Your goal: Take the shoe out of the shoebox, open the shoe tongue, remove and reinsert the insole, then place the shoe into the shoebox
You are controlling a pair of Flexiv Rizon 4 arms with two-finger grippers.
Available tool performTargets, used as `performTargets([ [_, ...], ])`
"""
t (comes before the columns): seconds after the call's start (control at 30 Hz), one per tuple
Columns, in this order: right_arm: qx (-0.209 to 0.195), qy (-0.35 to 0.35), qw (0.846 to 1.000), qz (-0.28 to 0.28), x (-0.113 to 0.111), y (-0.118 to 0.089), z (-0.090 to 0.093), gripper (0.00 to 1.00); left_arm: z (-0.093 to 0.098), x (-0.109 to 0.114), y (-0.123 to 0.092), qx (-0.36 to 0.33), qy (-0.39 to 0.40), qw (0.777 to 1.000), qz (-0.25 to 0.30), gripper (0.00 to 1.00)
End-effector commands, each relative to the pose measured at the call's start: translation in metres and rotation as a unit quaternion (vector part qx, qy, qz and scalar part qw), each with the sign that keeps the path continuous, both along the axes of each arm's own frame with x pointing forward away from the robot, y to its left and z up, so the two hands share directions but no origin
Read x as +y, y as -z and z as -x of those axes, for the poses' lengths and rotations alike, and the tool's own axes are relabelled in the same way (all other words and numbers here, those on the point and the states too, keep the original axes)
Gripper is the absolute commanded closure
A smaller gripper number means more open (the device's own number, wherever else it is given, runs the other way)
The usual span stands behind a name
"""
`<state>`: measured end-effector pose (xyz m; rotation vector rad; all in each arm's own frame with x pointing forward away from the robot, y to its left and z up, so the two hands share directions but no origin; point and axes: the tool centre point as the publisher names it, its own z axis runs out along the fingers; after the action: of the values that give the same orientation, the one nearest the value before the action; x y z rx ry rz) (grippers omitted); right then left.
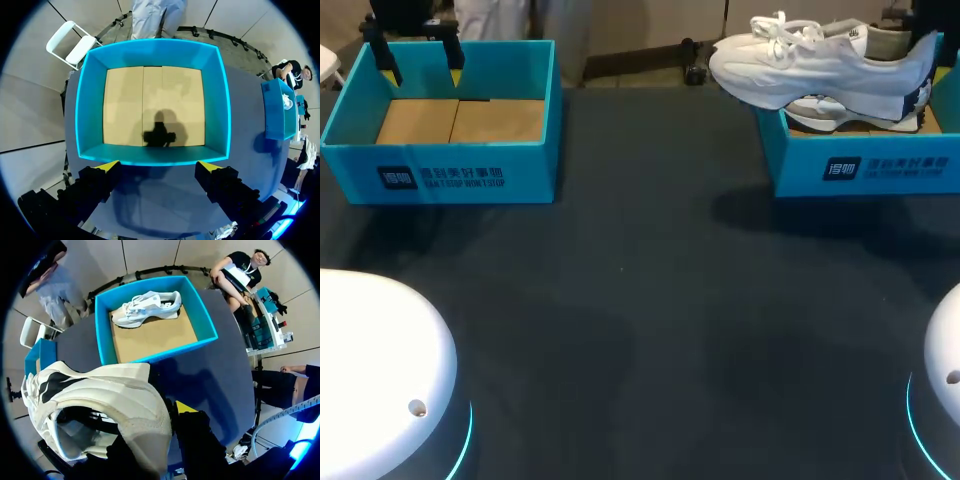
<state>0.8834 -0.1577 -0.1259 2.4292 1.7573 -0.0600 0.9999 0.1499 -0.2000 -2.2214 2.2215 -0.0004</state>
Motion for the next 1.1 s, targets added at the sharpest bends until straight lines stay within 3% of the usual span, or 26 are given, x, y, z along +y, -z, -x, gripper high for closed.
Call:
performTargets([
  [0.03,-0.009,-0.001,1.0,0.0,-0.001,-0.001,0.003,1.0,0.0,0.0,0.0,0.0,0.0,1.0,0.0,0.0],
  [0.17,-0.009,-0.001,1.0,0.0,-0.001,-0.001,0.003,1.0,0.0,0.0,0.0,0.0,0.0,1.0,0.0,0.0],
  [0.37,-0.01,-0.01,1.0,-0.006,0.019,0.012,0.046,1.0,0.0,0.0,0.0,0.0,0.0,1.0,0.0,0.0],
  [0.53,0.007,-0.001,1.0,-0.009,0.041,0.035,0.089,1.0,0.0,0.0,0.0,0.0,0.0,1.0,0.0,0.0],
  [0.63,0.024,-0.003,1.0,-0.013,0.061,0.056,0.109,1.0,0.0,0.0,0.0,0.0,0.0,1.0,0.0,0.0],
  [0.93,0.018,-0.025,0.999,-0.035,0.129,0.104,0.158,1.0,0.0,0.0,0.0,0.0,0.0,1.0,0.0,0.0],
  [1.1,0.018,-0.025,0.999,-0.035,0.129,0.104,0.158,1.0,0.0,0.0,0.0,0.0,0.0,1.0,0.0,0.0],
])
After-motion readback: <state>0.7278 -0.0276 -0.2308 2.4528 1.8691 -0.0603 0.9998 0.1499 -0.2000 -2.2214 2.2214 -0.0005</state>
